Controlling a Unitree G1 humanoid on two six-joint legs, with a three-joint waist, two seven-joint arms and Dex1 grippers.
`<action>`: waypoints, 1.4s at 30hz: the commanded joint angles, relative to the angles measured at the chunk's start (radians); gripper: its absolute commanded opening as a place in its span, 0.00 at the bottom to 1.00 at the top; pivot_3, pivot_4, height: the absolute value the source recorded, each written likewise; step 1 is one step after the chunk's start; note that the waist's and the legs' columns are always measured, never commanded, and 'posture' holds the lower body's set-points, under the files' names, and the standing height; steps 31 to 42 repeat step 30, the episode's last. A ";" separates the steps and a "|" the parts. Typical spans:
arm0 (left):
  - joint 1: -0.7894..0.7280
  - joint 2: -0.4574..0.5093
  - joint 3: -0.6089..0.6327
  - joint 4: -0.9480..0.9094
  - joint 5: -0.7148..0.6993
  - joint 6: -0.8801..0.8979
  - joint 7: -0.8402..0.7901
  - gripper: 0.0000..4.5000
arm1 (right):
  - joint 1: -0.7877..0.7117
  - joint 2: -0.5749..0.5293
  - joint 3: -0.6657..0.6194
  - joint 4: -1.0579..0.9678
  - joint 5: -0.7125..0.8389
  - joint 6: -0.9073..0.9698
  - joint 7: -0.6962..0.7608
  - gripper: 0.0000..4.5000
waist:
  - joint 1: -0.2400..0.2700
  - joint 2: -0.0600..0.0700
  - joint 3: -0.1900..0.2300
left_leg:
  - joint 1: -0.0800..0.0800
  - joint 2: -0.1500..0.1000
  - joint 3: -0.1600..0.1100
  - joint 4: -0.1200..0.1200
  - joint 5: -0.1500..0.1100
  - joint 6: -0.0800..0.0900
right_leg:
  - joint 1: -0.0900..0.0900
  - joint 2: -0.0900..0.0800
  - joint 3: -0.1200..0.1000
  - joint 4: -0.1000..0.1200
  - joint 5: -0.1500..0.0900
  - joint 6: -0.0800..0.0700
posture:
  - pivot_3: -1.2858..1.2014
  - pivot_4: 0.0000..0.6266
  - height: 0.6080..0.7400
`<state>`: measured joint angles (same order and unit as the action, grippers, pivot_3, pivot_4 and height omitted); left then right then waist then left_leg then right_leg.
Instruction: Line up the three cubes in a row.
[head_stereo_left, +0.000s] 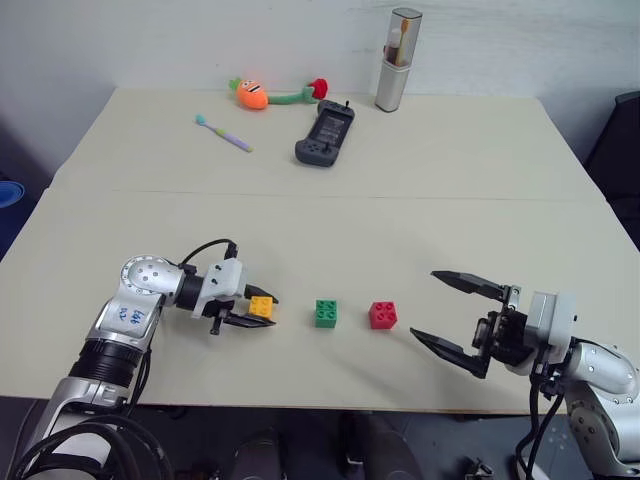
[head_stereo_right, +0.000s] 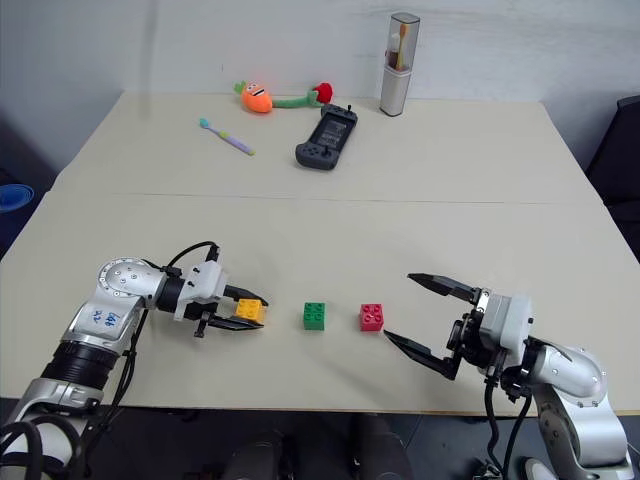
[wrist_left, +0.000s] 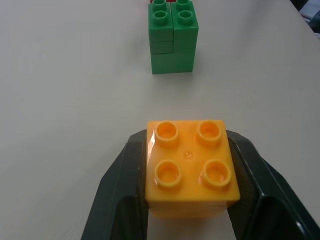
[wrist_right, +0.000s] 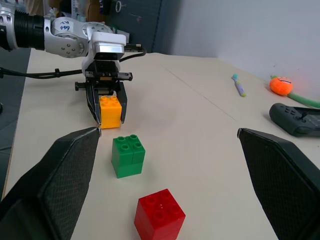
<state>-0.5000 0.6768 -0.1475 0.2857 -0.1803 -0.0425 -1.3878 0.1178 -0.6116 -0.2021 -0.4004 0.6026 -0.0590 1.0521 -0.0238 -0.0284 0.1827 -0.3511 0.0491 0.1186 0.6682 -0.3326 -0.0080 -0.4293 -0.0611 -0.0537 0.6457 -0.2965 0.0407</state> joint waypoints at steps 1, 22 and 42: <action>-0.005 -0.008 -0.003 0.009 0.005 -0.021 0.009 0.34 | -0.027 -0.004 -0.001 -0.060 0.004 0.015 -0.032 1.00 | -0.001 0.000 0.000 | 0.000 0.000 0.000 0.000 0.000 0.000 | 0.000 0.000 0.000 0.000 0.000 0.000 | 0.52 0.24 1.00; 0.304 0.345 0.386 -0.033 -0.171 -0.006 -0.044 0.89 | 0.053 -0.335 -0.224 0.022 0.065 0.208 0.179 1.00 | 0.011 0.001 0.000 | 0.001 0.000 -0.001 -0.002 -0.004 0.007 | 0.001 -0.002 -0.001 -0.002 0.000 0.000 | 0.52 0.24 1.00; 0.442 0.367 0.521 -0.137 -0.242 0.129 0.002 0.89 | 0.061 -0.382 -0.249 0.158 -0.012 0.132 0.309 1.00 | 0.021 0.001 0.000 | 0.000 0.000 0.000 -0.002 -0.005 0.007 | 0.001 -0.001 0.000 -0.003 0.000 0.000 | 0.52 0.24 1.00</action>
